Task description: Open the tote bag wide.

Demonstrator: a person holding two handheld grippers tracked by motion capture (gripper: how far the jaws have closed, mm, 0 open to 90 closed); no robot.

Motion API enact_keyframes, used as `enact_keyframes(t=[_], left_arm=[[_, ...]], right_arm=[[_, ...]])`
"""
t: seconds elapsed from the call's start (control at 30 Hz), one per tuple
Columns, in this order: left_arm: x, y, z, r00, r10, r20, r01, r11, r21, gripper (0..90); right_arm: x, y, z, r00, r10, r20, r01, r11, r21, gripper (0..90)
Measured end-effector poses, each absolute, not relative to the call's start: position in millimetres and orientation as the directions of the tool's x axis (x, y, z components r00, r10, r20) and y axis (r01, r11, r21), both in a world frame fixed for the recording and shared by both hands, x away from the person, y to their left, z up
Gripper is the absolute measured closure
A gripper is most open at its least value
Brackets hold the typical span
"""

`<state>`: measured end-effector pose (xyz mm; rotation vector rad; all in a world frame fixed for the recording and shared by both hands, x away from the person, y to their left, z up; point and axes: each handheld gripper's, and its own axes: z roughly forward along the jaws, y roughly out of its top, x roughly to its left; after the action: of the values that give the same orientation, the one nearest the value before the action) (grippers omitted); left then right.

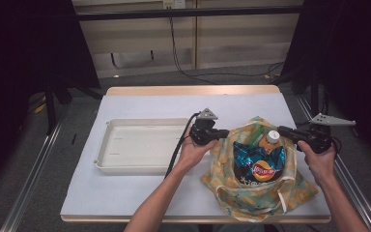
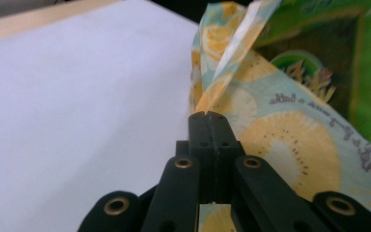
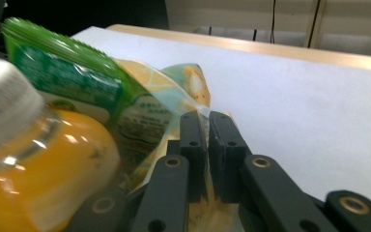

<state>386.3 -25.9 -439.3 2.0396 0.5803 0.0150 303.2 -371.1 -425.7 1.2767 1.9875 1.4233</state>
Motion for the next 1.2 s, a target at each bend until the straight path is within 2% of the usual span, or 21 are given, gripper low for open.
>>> enact_keyframes(t=[0.27,0.4,0.43,0.5,0.53,0.57,0.6,0.67,0.77,0.83,1.03,1.13,1.2], left_arm=[[380.6,-35.6,-452.1,0.89,0.386,-0.242,0.415,-0.466,0.781,90.0],[378.7,-28.9,-446.6,0.896,0.364,-0.256,0.404,-0.425,0.81,90.0],[377.9,-26.7,-445.1,0.899,0.353,-0.258,0.399,-0.418,0.816,88.4],[376.4,-24.5,-443.5,0.898,0.357,-0.256,0.397,-0.409,0.821,78.8],[374.9,-21.6,-441.6,0.896,0.363,-0.254,0.397,-0.402,0.825,78.8],[371.1,-16.2,-437.7,0.897,0.36,-0.257,0.392,-0.376,0.84,72.0],[368.5,-13.3,-435.4,0.899,0.358,-0.252,0.384,-0.37,0.846,68.4],[365.5,-10.7,-433.4,0.904,0.353,-0.242,0.371,-0.364,0.854,65.4],[352.5,1.6,-425.4,0.915,0.354,-0.192,0.323,-0.36,0.875,62.1],[346.3,8.3,-421.8,0.917,0.346,-0.198,0.319,-0.34,0.885,58.2],[326.5,21.9,-412.5,0.933,0.32,-0.165,0.279,-0.352,0.893,54.1],[307.8,32.4,-405.8,0.945,0.293,-0.144,0.247,-0.354,0.902,50.6],[304.6,36.2,-405.6,0.944,0.295,-0.145,0.247,-0.347,0.905,48.1]], right_arm=[[303.6,-368.8,-444.4,-0.505,0.84,0.198,0.505,0.102,0.857,86.1],[301.2,-365.2,-449.0,-0.518,0.832,0.197,0.525,0.128,0.841,83.1],[300.0,-365.1,-447.8,-0.524,0.829,0.195,0.521,0.13,0.844,80.4],[298.6,-365.6,-445.2,-0.527,0.828,0.192,0.513,0.129,0.849,78.5],[297.0,-366.5,-441.6,-0.526,0.828,0.191,0.504,0.123,0.855,75.8],[291.9,-370.7,-432.5,-0.517,0.834,0.196,0.481,0.093,0.872,68.4],[290.1,-372.3,-429.4,-0.516,0.834,0.195,0.471,0.086,0.878,67.5],[286.8,-374.1,-425.2,-0.516,0.834,0.195,0.46,0.077,0.885,66.6],[269.0,-377.8,-408.9,-0.529,0.827,0.189,0.421,0.063,0.905,57.9],[260.3,-379.6,-402.5,-0.54,0.82,0.191,0.402,0.052,0.914,54.4],[233.4,-372.6,-387.7,-0.587,0.789,0.181,0.374,0.065,0.925,50.0],[222.6,-368.1,-379.0,-0.61,0.772,0.178,0.356,0.066,0.932,42.7],[219.2,-366.4,-376.4,-0.622,0.761,0.185,0.351,0.06,0.934,41.3]])
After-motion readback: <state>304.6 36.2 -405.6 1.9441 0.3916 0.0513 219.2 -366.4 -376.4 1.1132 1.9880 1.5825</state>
